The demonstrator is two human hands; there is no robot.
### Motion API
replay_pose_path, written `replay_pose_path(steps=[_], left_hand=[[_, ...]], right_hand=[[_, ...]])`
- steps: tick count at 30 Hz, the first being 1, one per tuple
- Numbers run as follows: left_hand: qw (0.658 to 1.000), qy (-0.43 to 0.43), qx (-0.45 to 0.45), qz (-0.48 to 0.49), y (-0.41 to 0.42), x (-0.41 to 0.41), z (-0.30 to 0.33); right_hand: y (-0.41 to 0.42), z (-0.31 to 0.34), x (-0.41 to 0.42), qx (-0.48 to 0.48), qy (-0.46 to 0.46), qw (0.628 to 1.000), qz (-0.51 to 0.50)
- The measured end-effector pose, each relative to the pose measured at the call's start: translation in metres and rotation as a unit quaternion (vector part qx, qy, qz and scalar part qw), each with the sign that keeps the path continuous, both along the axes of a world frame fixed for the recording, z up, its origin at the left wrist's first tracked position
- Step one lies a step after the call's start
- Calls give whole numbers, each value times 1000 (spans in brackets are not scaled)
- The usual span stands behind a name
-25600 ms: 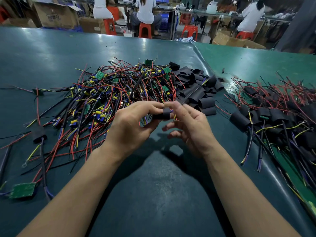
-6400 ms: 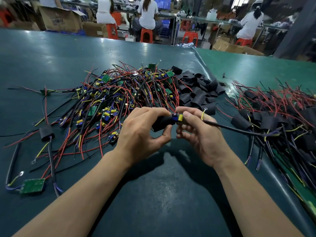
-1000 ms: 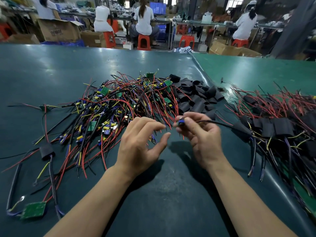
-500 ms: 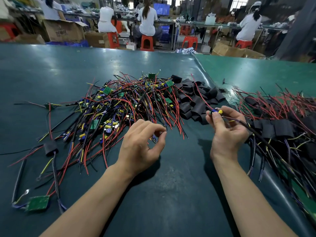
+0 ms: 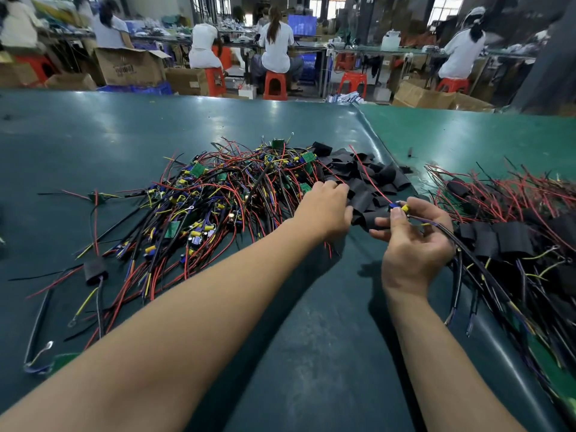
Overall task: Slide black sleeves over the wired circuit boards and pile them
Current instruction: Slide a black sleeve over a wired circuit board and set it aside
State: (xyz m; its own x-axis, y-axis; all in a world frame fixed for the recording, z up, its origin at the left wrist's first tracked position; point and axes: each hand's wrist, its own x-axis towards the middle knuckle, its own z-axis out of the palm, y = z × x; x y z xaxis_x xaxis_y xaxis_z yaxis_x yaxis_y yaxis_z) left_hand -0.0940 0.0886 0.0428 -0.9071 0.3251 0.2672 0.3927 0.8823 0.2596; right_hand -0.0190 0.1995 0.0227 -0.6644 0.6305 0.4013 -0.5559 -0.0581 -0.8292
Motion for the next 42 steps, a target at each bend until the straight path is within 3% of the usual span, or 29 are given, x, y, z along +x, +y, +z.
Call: replay_pose_path(steps=[3, 11, 14, 19, 23, 29, 42], left_hand=[[996, -24, -91, 5, 5, -13, -8], [994, 61, -94, 1, -3, 11, -12], [998, 40, -50, -5, -9, 35, -14], [993, -80, 83, -7, -33, 74, -15], [994, -57, 90, 13, -65, 103, -18], [970, -31, 236, 42, -99, 130, -36], [982, 22, 183, 50, -94, 119, -43]], right_hand=[[4, -1, -3, -5, 0, 1000, -11], [1, -2, -6, -8, -16, 1000, -13], [1, -1, -4, -13, -21, 1000, -12], [-1, 0, -2, -4, -27, 1000, -2], [-2, 0, 2, 10, -34, 999, 11], [-20, -10, 11, 72, -53, 994, 68], [-20, -14, 0, 64, -92, 988, 101]])
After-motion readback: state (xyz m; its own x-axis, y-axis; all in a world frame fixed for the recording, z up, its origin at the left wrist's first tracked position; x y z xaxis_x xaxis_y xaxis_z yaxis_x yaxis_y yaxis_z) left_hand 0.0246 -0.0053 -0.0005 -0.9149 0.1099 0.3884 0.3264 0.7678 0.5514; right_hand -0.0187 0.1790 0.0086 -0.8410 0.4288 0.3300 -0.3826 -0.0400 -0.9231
